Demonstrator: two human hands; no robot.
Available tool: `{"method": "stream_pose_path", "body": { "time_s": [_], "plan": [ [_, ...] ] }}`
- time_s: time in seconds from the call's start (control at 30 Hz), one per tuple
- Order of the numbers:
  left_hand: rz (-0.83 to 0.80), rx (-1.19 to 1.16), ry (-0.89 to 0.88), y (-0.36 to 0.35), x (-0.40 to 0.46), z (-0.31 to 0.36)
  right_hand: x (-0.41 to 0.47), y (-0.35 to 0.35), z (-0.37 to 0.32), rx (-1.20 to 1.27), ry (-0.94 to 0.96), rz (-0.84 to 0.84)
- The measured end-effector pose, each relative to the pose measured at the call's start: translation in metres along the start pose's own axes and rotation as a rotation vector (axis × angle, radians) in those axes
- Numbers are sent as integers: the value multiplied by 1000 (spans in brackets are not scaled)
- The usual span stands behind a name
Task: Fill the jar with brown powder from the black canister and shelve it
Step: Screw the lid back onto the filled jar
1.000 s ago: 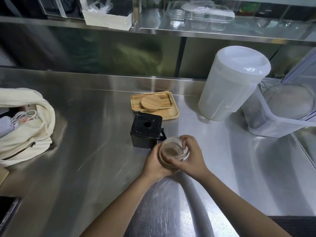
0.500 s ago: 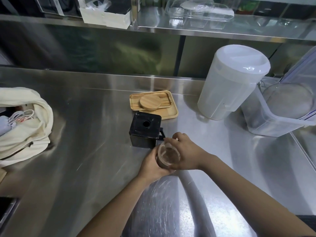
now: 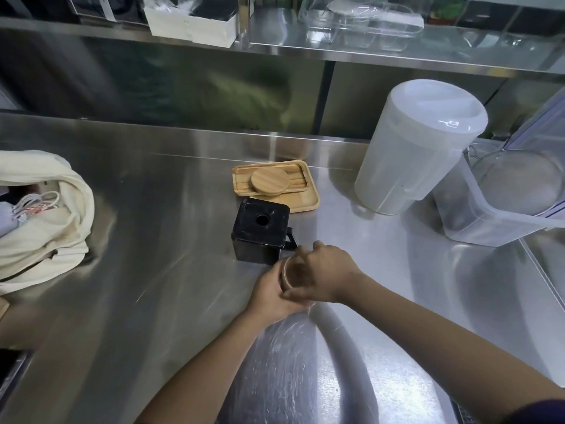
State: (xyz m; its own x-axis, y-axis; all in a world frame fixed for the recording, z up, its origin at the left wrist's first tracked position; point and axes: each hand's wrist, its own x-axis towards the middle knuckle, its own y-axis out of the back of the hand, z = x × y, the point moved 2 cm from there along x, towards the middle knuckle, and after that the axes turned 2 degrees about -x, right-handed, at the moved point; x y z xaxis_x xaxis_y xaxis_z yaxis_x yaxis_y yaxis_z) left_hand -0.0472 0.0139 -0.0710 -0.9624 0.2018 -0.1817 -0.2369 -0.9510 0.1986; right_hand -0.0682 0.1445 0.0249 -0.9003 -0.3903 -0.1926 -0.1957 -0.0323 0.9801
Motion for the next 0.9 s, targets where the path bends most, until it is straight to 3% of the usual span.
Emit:
{"method": "stream_pose_path", "body": {
  "time_s": [0.1, 0.17, 0.27, 0.37, 0.57, 0.9],
  "plan": [
    [26, -9, -16, 0, -3, 2, 3, 1, -5, -44, -84, 41],
    [32, -13, -40, 1, -4, 5, 8, 11, 6, 32, -51, -18],
    [12, 91, -58, 4, -6, 11, 6, 23, 20, 187, 186, -202],
    [16, 137, -34, 5, -5, 11, -2, 21, 20, 199, 373, -159],
    [21, 142, -32, 3, -4, 9, -4, 14, 15, 106, 264, -10],
    [-4, 122, -13, 3, -2, 7, -1, 2, 2, 30, 82, 33]
  ]
}}
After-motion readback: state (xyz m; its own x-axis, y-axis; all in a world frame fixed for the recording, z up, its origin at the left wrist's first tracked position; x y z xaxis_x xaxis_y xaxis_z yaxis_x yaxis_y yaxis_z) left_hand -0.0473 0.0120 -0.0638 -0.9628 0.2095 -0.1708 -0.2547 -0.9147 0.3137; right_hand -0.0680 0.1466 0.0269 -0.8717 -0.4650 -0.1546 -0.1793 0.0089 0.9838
